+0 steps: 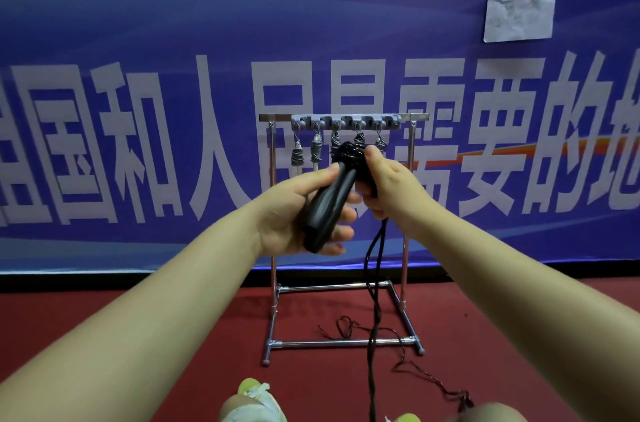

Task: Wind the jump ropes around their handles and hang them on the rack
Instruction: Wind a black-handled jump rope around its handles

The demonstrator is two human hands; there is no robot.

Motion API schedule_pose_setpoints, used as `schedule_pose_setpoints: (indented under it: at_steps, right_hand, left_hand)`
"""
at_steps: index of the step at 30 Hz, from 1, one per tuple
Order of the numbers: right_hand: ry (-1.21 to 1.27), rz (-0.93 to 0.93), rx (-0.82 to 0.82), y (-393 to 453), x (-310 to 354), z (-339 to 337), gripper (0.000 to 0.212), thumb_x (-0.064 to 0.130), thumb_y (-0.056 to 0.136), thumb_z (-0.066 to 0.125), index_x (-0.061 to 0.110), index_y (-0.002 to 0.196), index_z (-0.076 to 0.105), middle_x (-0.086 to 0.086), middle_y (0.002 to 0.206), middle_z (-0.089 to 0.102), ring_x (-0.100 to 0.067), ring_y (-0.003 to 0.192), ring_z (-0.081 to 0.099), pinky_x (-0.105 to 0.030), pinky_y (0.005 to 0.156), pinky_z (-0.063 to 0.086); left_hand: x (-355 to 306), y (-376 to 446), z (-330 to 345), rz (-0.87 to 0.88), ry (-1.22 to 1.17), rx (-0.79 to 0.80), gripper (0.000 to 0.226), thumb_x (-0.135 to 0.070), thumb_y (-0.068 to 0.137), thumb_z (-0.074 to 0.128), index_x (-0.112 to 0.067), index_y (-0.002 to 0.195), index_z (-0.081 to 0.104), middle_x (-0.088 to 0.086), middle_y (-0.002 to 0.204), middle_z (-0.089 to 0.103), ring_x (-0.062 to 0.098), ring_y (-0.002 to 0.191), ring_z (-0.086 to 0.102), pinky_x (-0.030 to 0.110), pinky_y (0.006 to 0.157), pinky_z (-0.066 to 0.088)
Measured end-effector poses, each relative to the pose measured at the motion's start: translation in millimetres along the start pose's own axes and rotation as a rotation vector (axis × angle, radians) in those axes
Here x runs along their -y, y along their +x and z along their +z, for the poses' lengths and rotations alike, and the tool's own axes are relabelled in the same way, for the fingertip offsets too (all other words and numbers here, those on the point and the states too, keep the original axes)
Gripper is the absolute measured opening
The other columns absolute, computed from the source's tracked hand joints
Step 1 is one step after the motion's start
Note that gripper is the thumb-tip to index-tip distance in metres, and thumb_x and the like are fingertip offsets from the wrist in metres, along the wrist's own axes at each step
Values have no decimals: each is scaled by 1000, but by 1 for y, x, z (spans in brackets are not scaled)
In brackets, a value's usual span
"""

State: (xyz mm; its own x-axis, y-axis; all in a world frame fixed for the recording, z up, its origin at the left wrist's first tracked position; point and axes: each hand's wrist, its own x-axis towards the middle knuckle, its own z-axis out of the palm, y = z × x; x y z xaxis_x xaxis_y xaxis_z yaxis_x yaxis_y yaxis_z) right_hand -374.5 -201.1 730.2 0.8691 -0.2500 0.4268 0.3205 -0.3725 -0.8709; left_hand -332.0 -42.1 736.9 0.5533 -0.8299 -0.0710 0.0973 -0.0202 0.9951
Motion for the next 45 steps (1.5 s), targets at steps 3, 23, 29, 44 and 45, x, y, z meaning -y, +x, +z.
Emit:
schedule_pose_setpoints:
  at_steps: [3,23,29,44,45]
  right_hand:
    - [7,-12,-5,-1,-3,3,46,40,103,27,15,68,44,11,46,38,-3,37,32,-22,44,25]
    - [-83,346,130,-6,-10,6,70,70,88,33,7,74,60,1,53,44,-12,43,36,-23,43,29]
    - [-40,335,37,-11,-7,11,48,52,91,42,14,62,45,6,45,31,-13,42,24,-26,46,20]
    - [239,158,145,-16,-18,11,44,55,88,44,16,68,39,3,51,31,-13,49,23,-28,50,19]
    - [212,162,167,-17,-21,9,47,55,93,42,16,67,39,3,52,32,-13,48,24,-27,49,19]
  left_hand:
    - [7,2,3,-16,-83,-3,49,-53,78,52,-8,93,64,1,63,59,13,44,56,21,43,47]
    - [17,18,-9,171,1244,-488,32,-48,85,59,-17,83,49,0,73,54,18,64,51,31,59,39]
    - [11,9,-2,202,1257,-433,36,-50,76,70,-22,92,53,-5,78,56,13,69,55,29,62,44]
    - [39,-14,9,-38,-4,-37,56,-61,87,36,-10,98,57,0,66,54,12,52,47,21,43,34]
    - [39,-13,10,-18,61,-90,55,-61,90,35,-11,99,57,-1,65,54,10,51,45,20,43,32]
